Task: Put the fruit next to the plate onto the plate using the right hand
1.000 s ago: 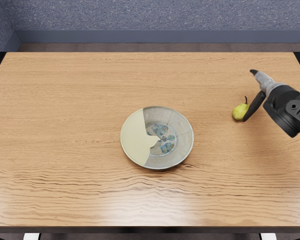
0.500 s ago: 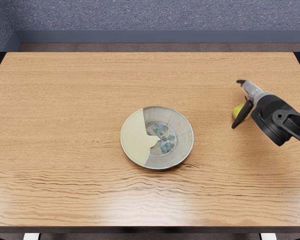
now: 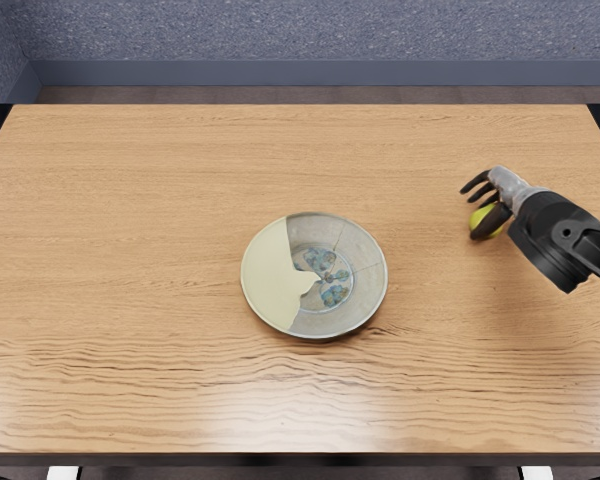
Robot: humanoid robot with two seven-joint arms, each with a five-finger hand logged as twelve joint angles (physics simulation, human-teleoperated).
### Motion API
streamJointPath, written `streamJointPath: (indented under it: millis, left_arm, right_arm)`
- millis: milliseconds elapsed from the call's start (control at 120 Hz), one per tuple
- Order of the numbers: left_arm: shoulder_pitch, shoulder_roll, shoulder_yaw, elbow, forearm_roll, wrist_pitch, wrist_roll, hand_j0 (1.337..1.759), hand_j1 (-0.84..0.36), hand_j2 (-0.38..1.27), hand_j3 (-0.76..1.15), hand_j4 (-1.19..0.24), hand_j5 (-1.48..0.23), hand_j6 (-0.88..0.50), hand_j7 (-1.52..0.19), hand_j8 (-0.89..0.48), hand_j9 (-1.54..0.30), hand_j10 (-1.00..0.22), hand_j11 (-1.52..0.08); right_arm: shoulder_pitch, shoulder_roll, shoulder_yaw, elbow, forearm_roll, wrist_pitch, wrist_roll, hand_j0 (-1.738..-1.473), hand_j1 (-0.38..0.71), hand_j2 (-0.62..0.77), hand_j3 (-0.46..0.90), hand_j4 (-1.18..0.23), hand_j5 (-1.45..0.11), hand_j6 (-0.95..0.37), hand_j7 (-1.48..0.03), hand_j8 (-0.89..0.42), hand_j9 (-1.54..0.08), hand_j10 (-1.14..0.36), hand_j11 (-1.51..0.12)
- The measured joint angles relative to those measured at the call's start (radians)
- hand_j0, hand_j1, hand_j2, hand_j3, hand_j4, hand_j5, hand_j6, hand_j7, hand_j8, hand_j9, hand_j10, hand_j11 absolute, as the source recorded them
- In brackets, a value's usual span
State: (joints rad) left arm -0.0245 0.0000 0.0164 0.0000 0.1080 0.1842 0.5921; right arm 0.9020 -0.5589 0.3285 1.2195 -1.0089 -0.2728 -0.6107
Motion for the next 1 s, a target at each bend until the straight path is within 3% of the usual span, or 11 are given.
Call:
streamJointPath:
  millis: [192,492,667,1000]
  left_arm:
    - [0.000,0.000,0.000,0.000,0.000,0.000,0.000,1.658,0.35,0.00,0.00,0.00,0.00,0.01,0.00,0.01,0.00,0.00,0.00]
    - [0.000,0.000,0.000,0.000,0.000,0.000,0.000,1.658,0.35,0.00,0.00,0.00,0.00,0.01,0.00,0.01,0.00,0.00,0.00]
    - [0.000,0.000,0.000,0.000,0.000,0.000,0.000,1.658,0.35,0.00,0.00,0.00,0.00,0.01,0.00,0.01,0.00,0.00,0.00]
    - [0.000,0.000,0.000,0.000,0.000,0.000,0.000,1.658,0.35,0.00,0.00,0.00,0.00,0.01,0.00,0.01,0.00,0.00,0.00]
  right_arm:
    - [0.002,-0.007,0.000,0.001,0.037,0.008,0.000,-1.657,0.21,0.03,0.00,-0.52,-0.69,-0.53,-0.67,-0.52,-0.69,-0.52,-0.69]
    - [0.013,-0.007,0.005,0.000,0.080,0.022,0.001,-1.654,0.28,0.15,0.00,-0.65,-0.87,-0.66,-0.85,-0.43,-0.87,-0.48,-0.88]
    - [0.058,-0.027,0.009,0.000,0.173,0.044,0.001,-1.653,0.30,0.19,0.00,-0.68,-0.96,-0.63,-0.91,-0.39,-0.94,-0.44,-0.96]
    - [0.128,-0.016,0.140,0.014,0.293,0.266,0.000,-1.655,0.29,0.29,0.00,-0.69,-0.99,-0.66,-0.94,-0.43,-0.97,-0.46,-0.98]
